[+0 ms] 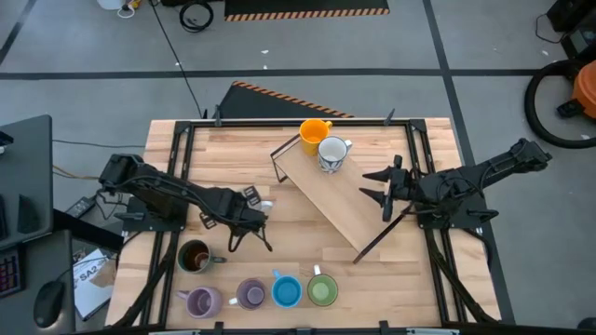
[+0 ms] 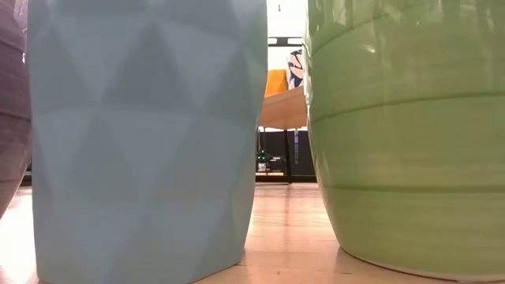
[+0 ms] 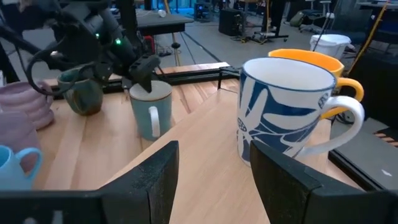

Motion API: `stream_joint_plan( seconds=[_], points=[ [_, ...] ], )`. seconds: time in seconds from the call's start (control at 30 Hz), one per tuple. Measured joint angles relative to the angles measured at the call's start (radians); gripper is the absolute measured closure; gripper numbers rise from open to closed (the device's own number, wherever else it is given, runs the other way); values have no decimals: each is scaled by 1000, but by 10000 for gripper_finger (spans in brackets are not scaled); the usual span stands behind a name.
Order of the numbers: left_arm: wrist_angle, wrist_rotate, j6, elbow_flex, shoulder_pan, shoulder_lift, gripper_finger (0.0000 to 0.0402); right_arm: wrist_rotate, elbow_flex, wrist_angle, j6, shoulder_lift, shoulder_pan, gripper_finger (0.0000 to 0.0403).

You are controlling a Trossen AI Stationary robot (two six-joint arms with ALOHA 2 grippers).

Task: Place coffee mugs
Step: Put the light blue mug on the shelf

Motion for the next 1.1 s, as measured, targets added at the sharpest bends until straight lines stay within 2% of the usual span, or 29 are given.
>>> stream_joint_plan(
  seconds=[0.17, 0.3, 0.47, 0.73, 1.1],
  points=[
    [2, 5, 4, -5, 29, -2, 295, 4, 0, 35, 15, 0, 1, 200],
    [12, 15, -9, 15, 33, -2, 334, 3, 0, 48, 14, 0, 3, 200],
    [53, 99, -103, 65, 34, 0, 373, -43, 0, 48, 5, 0, 3, 200],
    [98, 267, -238, 183, 31, 0, 370, -39, 0, 47, 12, 0, 3, 200],
    [128, 320, -382, 390, -35, 13, 372, -51, 8, 4, 17, -14, 3, 200]
  ],
)
